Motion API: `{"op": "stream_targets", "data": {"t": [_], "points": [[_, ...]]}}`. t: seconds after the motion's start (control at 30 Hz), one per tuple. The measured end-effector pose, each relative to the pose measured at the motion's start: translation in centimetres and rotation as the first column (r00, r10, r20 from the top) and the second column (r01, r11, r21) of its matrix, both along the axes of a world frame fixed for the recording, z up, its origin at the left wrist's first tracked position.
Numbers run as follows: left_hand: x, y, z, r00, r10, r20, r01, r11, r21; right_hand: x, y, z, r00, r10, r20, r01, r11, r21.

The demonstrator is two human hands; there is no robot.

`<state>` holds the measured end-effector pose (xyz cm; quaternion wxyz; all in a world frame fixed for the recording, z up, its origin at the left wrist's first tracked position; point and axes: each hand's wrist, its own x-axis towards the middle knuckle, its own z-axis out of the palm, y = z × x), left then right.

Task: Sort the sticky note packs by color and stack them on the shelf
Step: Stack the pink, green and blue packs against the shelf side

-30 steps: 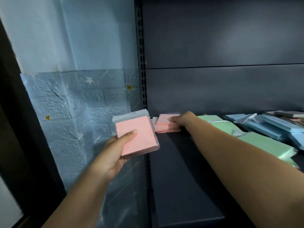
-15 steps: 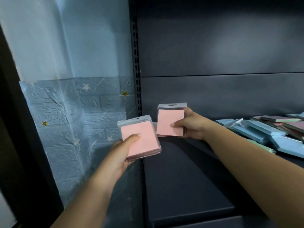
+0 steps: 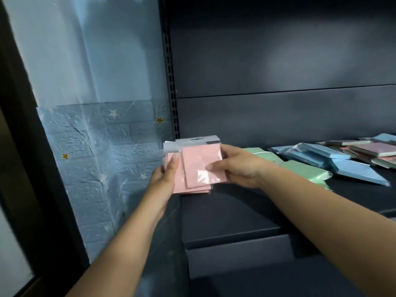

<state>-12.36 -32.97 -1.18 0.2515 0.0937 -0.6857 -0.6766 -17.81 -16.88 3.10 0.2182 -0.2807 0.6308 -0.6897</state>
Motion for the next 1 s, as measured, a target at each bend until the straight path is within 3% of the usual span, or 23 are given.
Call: {"op": "stream_targets", "data": {"t": [0.17,0.3,0.43,0.63,1.0], "points": [[1.1,1.1,0.3,0.998,-0.035,-0.058,0.028,0.994,-0.104,1.4,-0.8,-0.8,0.986,-0.003,-0.168,0.028,0.988,0.150],[1.3,1.4,-0.1,0.987,-0.092,-0.132,0.069,0.983,-0.167,1.6,-0.6,-0.3,1.000,-0.026,-0.015,0.026,0.999,0.039],[1.7,2.3,0.2,0.968,-0.148,-0.204,0.083,0.951,-0.298,1.8,-0.4,0.5,0.999,-0.014,0.039,0.017,0.996,-0.086],[1.5,2.2,0.1,0.971,-0.237,-0.014,0.212,0.893,-0.398,1.8,-0.7,-0.5,0.976,-0.219,-0.001,0.218,0.974,-0.066],[1.6,2.3,0.0,0.979,-0.178,0.097,0.203,0.872,-0.446,1.8,-0.4,-0.5,0.987,-0.133,0.096,0.133,0.991,0.009]]}}
